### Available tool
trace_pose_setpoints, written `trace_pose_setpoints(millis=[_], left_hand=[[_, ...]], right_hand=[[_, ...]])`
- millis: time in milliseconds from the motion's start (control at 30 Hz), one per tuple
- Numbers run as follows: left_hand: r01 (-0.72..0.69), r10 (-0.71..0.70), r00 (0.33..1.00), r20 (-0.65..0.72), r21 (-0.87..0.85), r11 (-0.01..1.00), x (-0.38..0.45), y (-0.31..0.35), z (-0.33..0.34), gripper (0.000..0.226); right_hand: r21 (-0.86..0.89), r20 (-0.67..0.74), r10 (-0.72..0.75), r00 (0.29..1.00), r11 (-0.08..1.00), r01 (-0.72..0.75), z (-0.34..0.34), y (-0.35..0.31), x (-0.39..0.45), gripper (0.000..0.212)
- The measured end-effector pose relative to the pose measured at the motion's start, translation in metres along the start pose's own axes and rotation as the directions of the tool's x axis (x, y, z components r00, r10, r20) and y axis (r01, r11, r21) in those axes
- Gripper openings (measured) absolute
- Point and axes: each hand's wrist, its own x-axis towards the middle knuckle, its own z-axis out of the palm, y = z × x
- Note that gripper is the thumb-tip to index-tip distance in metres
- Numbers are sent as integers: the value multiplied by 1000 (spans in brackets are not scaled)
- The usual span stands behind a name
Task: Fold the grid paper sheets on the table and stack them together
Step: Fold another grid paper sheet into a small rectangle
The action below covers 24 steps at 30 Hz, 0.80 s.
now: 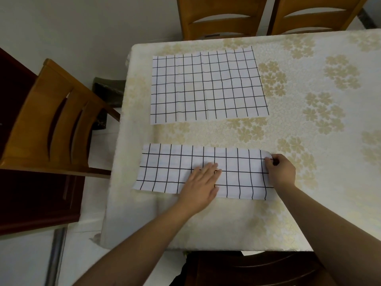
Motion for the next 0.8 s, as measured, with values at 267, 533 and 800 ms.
trace_pose_setpoints(millis=[267,533,800], left_hand=[[88,-101,981,165,82,993,-8,1,21,59],[134,-150,970,193,93,987,-20,-18,12,58],[223,-240,957,164,113,968,-57,-74,-7,56]], right_hand=[[-17,-9,1,1000,1000,-1,0,-1,0,21],[-14,-18,-13,1000,1000,13,1,-2,-2,18],[-12,-17,-16,1000,1000,16,2,-1,-2,21]])
